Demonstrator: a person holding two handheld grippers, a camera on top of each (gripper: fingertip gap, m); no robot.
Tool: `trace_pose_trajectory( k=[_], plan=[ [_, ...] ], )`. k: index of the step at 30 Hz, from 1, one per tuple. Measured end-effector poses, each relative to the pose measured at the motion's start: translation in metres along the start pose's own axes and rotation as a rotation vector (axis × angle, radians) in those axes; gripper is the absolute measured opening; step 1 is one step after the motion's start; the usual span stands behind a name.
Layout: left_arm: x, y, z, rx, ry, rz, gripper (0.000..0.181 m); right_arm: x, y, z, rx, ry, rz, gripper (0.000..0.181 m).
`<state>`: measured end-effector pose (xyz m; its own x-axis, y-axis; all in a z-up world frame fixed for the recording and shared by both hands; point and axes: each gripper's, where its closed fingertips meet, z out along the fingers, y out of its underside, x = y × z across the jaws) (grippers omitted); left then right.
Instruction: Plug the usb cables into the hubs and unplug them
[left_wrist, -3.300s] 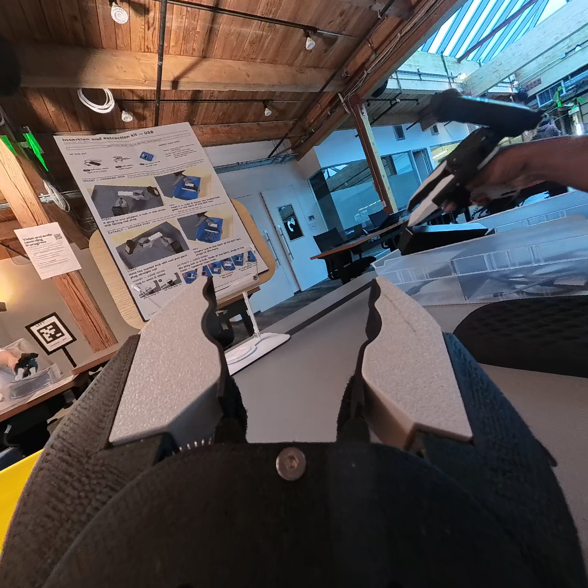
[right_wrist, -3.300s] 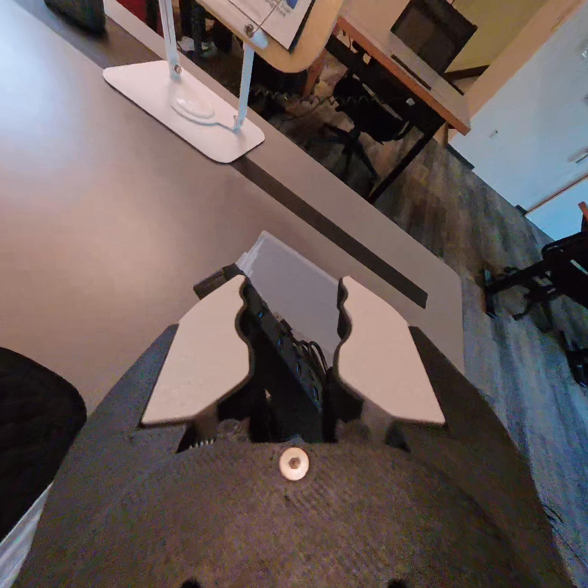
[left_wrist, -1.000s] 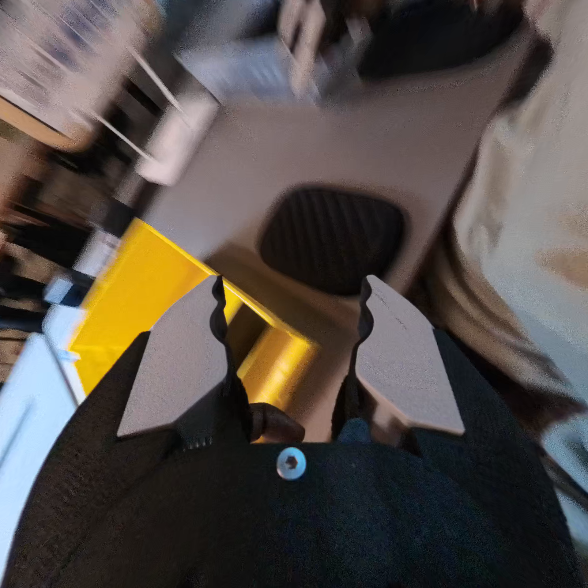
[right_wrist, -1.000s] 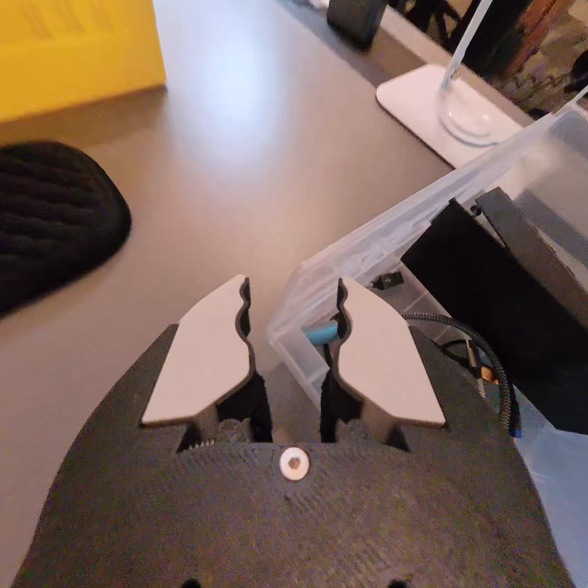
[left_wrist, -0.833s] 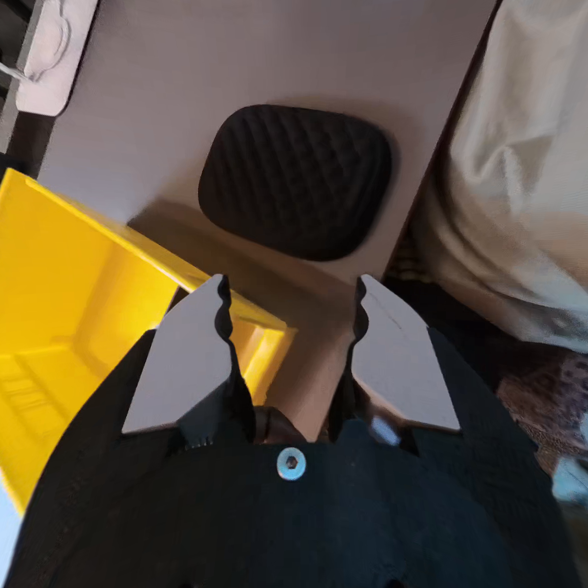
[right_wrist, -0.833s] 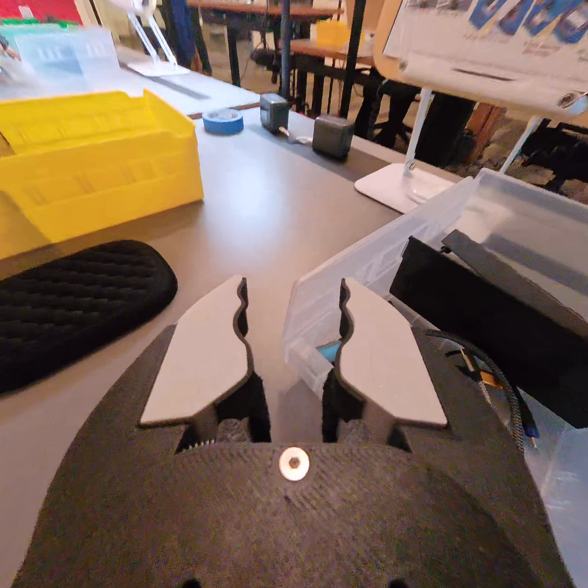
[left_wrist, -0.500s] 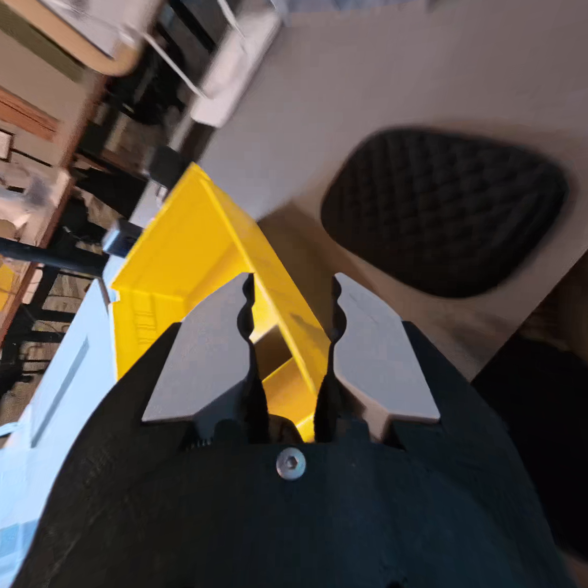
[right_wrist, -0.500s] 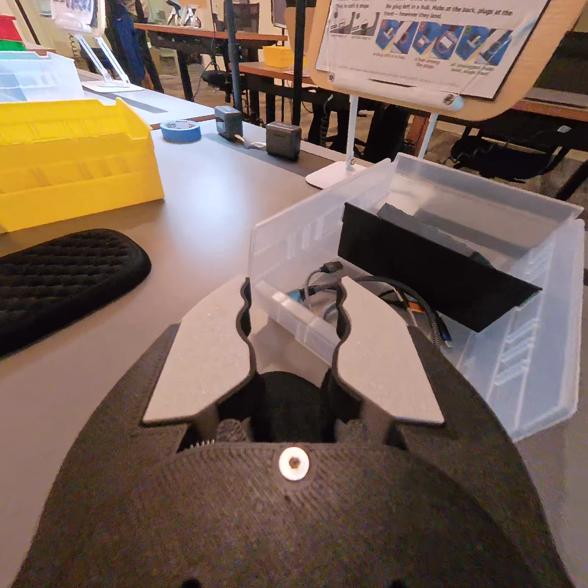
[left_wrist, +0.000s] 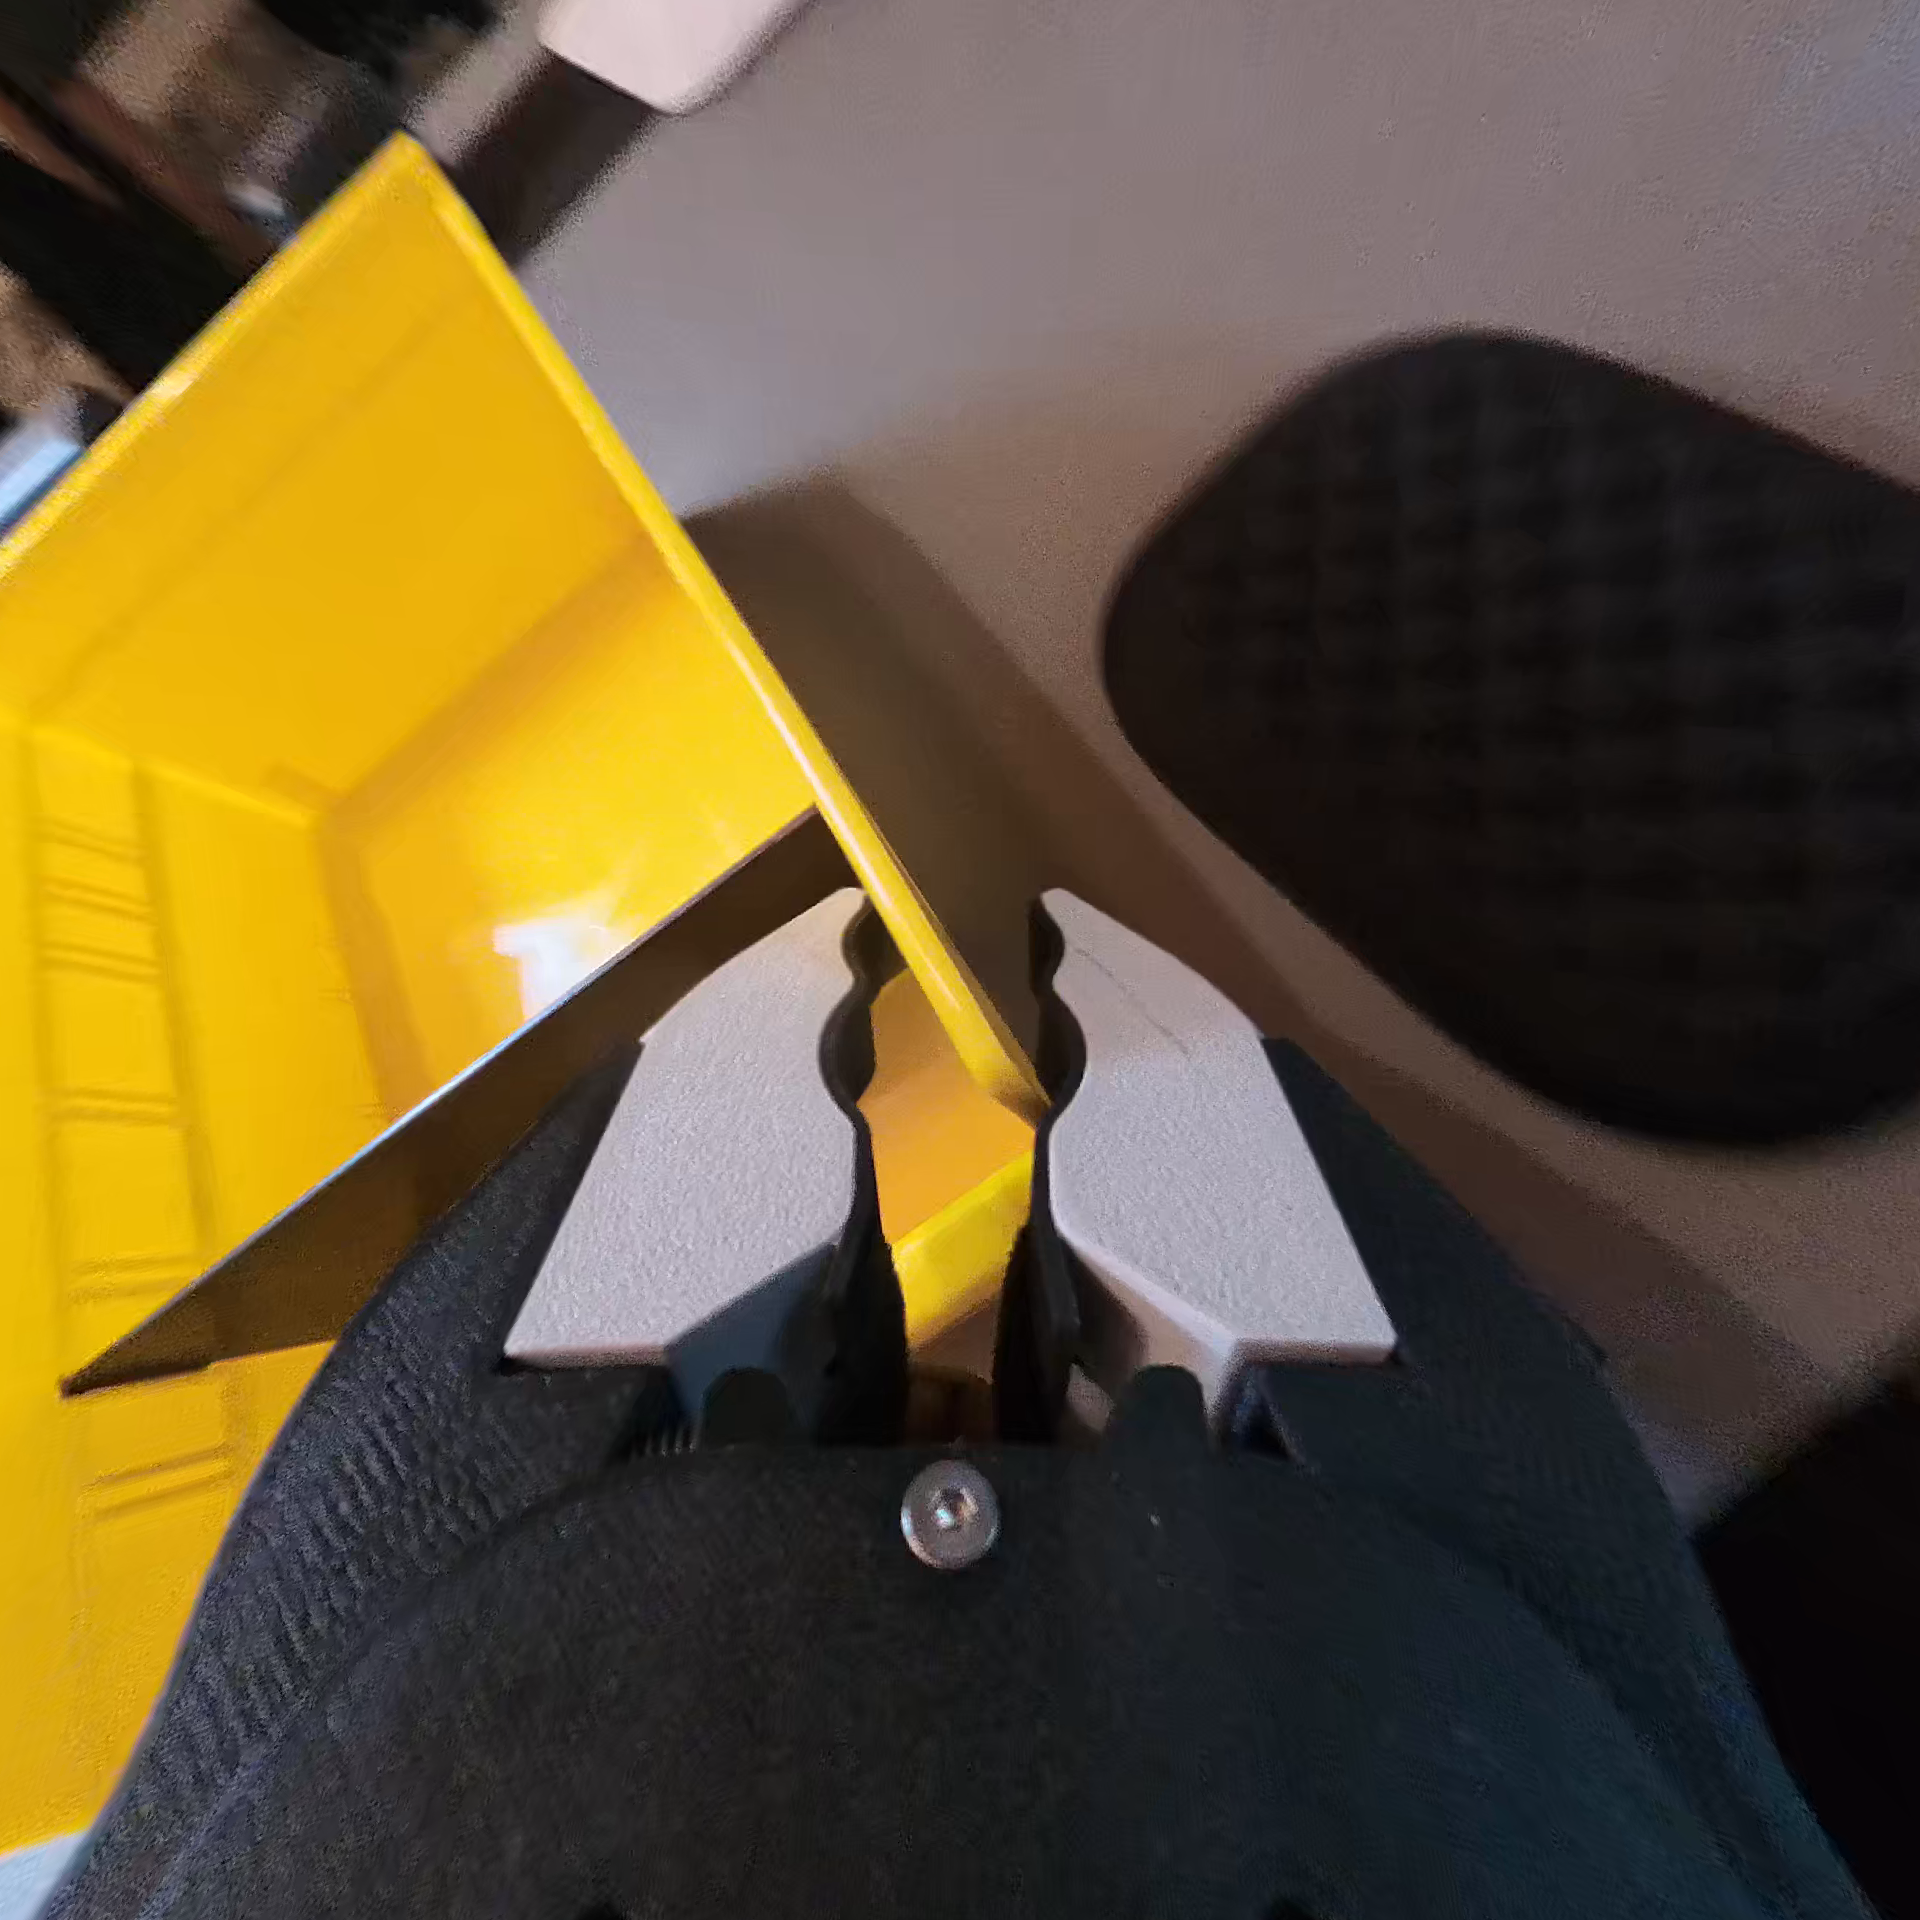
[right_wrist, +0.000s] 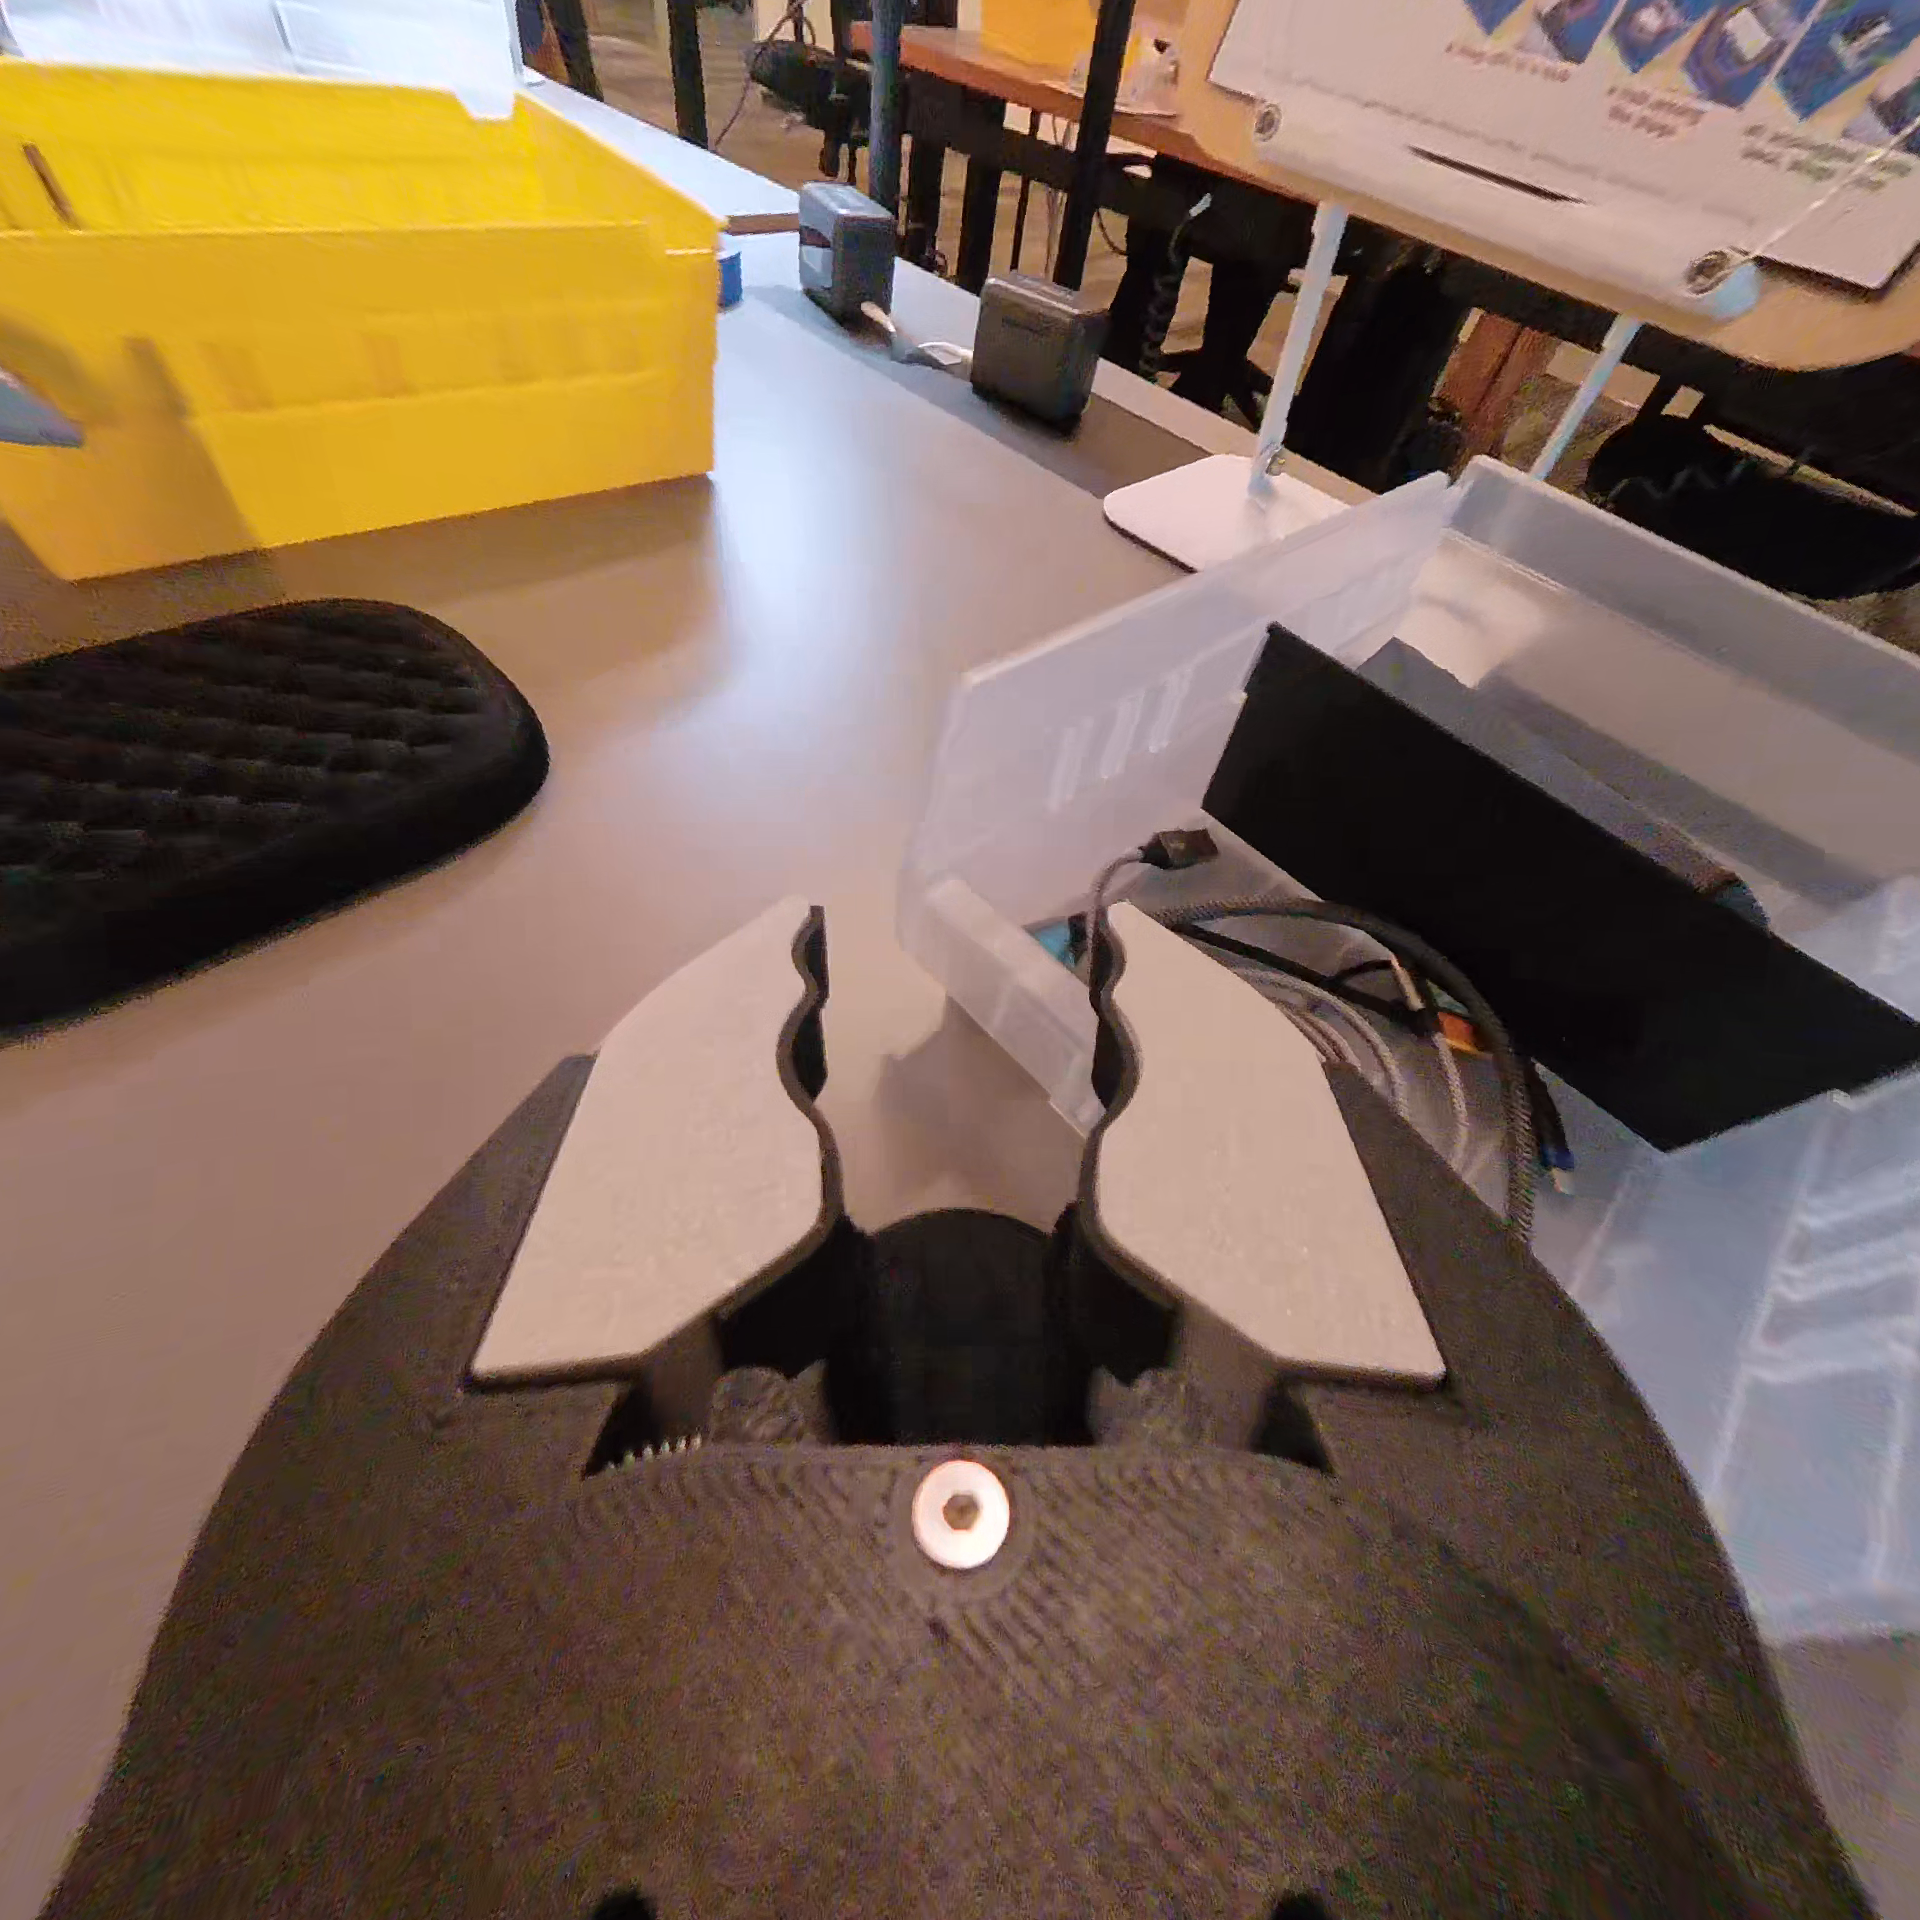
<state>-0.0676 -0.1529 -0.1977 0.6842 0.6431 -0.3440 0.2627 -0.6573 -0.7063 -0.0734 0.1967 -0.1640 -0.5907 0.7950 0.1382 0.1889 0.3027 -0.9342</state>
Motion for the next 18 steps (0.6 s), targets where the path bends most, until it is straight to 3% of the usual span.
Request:
trace_pose_trajectory(
  k=[1,5,6,8,10,14,18],
  plan=[
    [-0.007,-0.007,0.009,0.030,-0.051,-0.029,0.024,-0.005,-0.003,0.010,-0.012,-0.007,0.000,0.050],
    [-0.022,-0.037,0.033,0.199,-0.146,-0.202,0.021,-0.011,0.001,0.057,-0.162,0.033,-0.024,0.064],
    [-0.018,-0.043,0.036,0.242,-0.119,-0.216,0.028,-0.007,0.005,0.068,-0.210,0.060,-0.027,0.063],
    [-0.016,-0.055,0.031,0.324,-0.093,-0.216,0.042,-0.003,0.015,0.086,-0.298,0.089,-0.047,0.044],
    [-0.022,-0.062,0.015,0.393,-0.100,-0.220,0.050,0.003,0.016,0.096,-0.331,0.145,-0.105,0.029],
    [-0.041,-0.062,-0.032,0.544,-0.127,-0.221,0.051,-0.009,0.008,0.114,-0.335,0.147,-0.158,0.030],
    [-0.074,-0.044,-0.073,0.589,-0.301,-0.227,0.050,-0.038,-0.005,0.135,-0.288,0.110,-0.164,0.031]
  ],
)
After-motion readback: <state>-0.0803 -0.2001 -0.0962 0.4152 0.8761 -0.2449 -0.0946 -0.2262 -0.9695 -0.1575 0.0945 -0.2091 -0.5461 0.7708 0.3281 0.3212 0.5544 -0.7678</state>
